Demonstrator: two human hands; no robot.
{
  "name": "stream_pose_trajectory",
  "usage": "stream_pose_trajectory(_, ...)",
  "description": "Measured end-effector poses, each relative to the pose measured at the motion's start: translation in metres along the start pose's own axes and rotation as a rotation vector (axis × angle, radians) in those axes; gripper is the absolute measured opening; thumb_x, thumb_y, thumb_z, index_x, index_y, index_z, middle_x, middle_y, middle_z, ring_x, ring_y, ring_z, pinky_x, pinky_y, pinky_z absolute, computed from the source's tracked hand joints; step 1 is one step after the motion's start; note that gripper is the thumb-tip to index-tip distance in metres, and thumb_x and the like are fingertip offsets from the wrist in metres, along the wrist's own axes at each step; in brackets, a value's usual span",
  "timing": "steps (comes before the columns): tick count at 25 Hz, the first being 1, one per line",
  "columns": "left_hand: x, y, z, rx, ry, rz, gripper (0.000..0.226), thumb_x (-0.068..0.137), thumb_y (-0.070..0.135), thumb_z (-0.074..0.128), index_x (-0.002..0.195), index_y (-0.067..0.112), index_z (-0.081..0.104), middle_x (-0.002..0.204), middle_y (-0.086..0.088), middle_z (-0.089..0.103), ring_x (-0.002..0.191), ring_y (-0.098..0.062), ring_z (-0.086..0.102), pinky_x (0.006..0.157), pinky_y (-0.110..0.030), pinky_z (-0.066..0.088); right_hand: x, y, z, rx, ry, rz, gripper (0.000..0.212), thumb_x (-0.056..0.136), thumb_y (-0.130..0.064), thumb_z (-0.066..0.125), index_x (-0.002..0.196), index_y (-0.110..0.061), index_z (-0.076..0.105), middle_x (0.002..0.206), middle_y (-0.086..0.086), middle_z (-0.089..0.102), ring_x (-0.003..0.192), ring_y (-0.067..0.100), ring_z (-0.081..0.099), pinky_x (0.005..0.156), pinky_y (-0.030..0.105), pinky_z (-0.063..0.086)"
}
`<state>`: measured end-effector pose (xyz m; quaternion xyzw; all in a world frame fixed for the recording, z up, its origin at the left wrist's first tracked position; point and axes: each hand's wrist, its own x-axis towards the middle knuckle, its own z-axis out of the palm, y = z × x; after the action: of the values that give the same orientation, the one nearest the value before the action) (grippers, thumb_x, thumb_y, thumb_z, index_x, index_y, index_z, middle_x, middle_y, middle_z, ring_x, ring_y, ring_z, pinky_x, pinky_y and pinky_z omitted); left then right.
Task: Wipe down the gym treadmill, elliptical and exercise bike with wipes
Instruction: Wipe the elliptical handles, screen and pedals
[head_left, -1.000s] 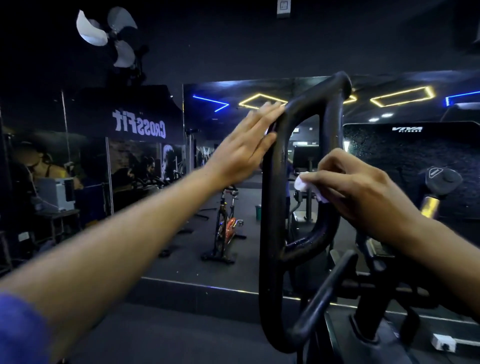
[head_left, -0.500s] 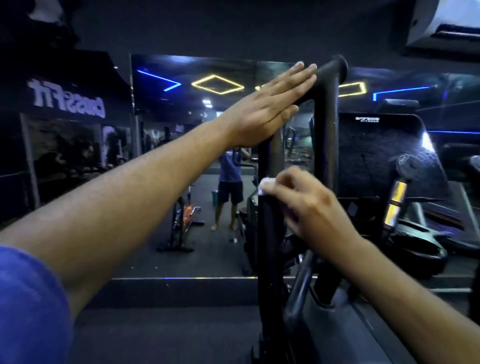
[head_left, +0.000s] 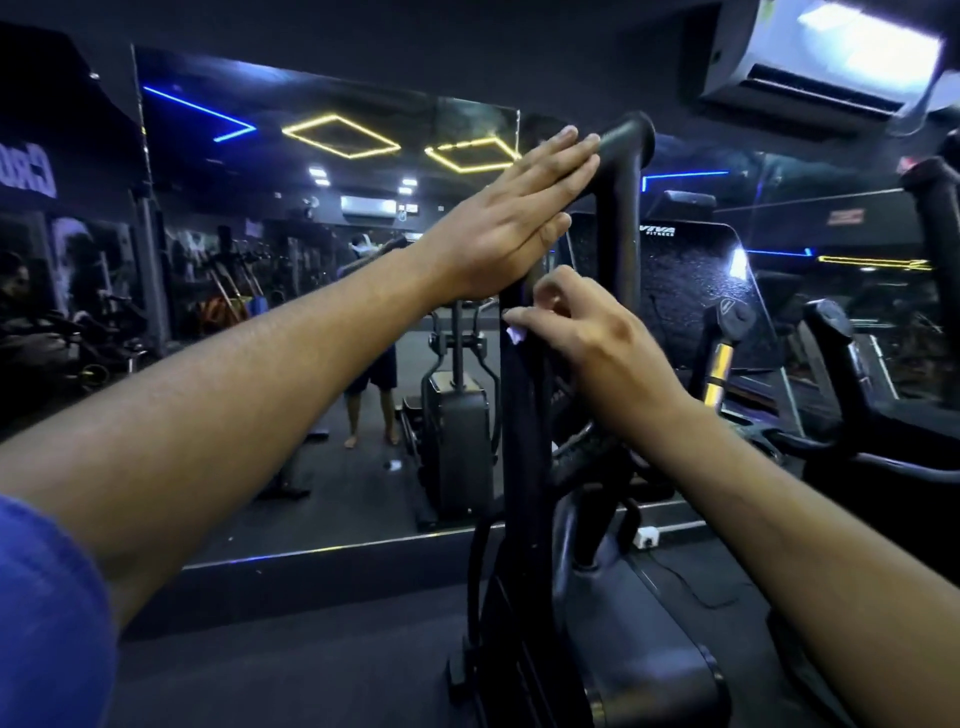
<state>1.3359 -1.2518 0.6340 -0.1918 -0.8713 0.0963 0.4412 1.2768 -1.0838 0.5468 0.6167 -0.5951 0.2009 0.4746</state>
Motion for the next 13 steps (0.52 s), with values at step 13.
stream_pose_trajectory(13,-0.011,0.005,0.012,-0.037,0.076,-0.038,0.052,0.109,0.020,0.033,0.158,0.001,0.026,0.168,-0.015,0.020,0.157,-0.029,0.008,0.129,-0.038,0.006,-0.033,-0.014,-0.010,0.117,0.008,0.079,0.026,0.095,-0.010,0.051,0.110,-0.004,0.071,0.100,0.011,0.058,0.085,0.023,0.062,0.076,0.040,0.056)
